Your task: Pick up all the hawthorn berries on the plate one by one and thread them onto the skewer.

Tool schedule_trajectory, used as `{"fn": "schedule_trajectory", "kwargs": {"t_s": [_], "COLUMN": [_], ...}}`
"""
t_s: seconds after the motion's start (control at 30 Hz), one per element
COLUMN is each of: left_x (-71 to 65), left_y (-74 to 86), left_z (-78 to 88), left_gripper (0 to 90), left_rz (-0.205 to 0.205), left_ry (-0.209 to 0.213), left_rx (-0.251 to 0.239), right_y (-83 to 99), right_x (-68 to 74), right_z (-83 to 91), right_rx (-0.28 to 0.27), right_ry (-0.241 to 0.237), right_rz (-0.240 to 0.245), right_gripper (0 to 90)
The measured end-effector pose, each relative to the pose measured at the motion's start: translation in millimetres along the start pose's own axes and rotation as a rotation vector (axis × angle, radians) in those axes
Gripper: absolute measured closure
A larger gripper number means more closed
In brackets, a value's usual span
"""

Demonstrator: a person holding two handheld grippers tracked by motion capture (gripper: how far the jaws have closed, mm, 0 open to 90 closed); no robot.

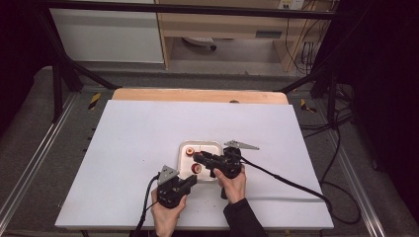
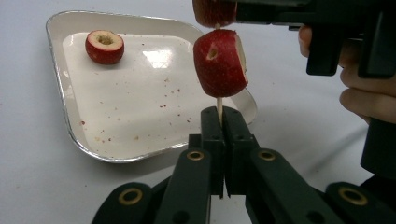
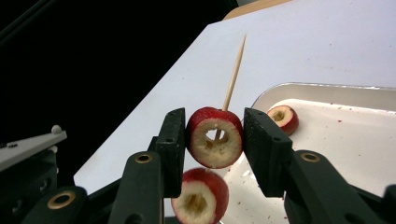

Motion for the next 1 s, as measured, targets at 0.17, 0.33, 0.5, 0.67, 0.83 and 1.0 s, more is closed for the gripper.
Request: {"fn": "schedule_trajectory", "kwargs": {"t_s": [0.17,0.33,0.5,0.67,0.83,1.0], "left_x": [1.1,6.1,15.9,23.8,33.1,38.7], "left_y": [0.6,4.2,13.0,16.5,19.6,22.8], "left_z": [-1.3,2.3,4.4,15.2,26.1,34.6], "left_gripper": [88.5,88.5,88.4,88.3,88.2,88.3], "left_rz": [-0.024,-0.062,-0.095,-0.12,-0.13,-0.14], "left_ry": [-0.013,-0.04,-0.072,-0.105,-0.124,-0.12], "left_rx": [0.01,0.013,0.046,0.042,0.042,0.037], "right_y": [2.1,-1.5,-6.7,-7.2,-4.6,-8.7], "right_x": [0.3,0.4,-4.4,-12.2,-23.1,-32.6], "right_z": [-0.4,4.2,13.0,15.7,15.6,15.0], "right_rx": [0.008,-0.012,0.026,0.092,0.192,0.26], "right_ry": [0.007,0.023,0.074,0.124,0.185,0.25], "right_rz": [0.007,0.051,0.105,0.157,0.201,0.22], "right_gripper": [61.0,49.6,31.4,19.2,12.9,10.7]}}
Point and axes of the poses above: each handheld gripper's, and its own axes: z roughly backward along the jaws, y roughly out of its underside, x roughly to its left, the point moved 6 cm from there along -z, roughly forward along the jaws, and after that the axes turned 14 degrees about x, right-handed, at the moved point
